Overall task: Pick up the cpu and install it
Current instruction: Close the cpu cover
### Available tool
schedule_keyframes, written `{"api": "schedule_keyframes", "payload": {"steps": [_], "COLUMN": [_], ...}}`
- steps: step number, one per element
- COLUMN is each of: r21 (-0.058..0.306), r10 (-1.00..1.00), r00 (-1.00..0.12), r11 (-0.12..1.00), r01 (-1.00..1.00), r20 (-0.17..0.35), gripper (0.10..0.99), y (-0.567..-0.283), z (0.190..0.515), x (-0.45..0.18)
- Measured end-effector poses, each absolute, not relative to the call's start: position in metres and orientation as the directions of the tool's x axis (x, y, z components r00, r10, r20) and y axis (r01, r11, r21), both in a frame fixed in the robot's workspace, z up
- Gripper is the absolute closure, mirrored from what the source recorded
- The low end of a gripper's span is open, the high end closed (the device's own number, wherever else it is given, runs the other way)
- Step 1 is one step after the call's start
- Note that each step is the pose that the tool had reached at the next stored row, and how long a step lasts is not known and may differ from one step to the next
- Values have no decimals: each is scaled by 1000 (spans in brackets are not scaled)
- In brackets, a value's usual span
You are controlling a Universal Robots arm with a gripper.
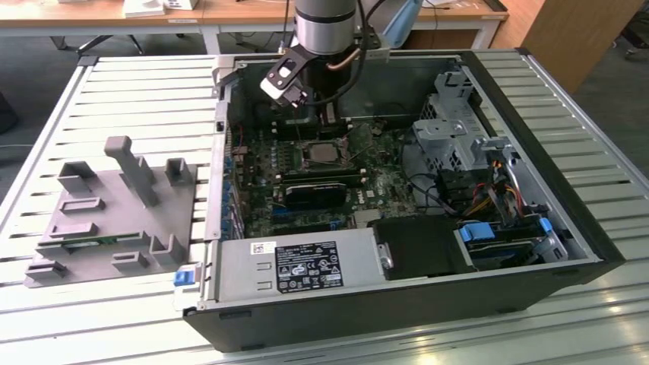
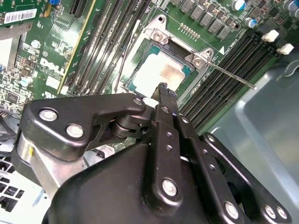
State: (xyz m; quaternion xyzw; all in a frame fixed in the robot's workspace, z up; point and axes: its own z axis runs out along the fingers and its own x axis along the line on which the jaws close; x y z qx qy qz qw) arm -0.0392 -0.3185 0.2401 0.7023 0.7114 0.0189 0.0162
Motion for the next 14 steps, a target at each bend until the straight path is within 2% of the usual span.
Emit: {"api": "schedule_keyframes", "payload": {"steps": [14], "r21": [45], "r10": [1000], "r00": [-13], "r11": [12], "r01": [999], "r20": [14], "gripper": [980], "y": [-325], "z": [266], "x": [-39]}}
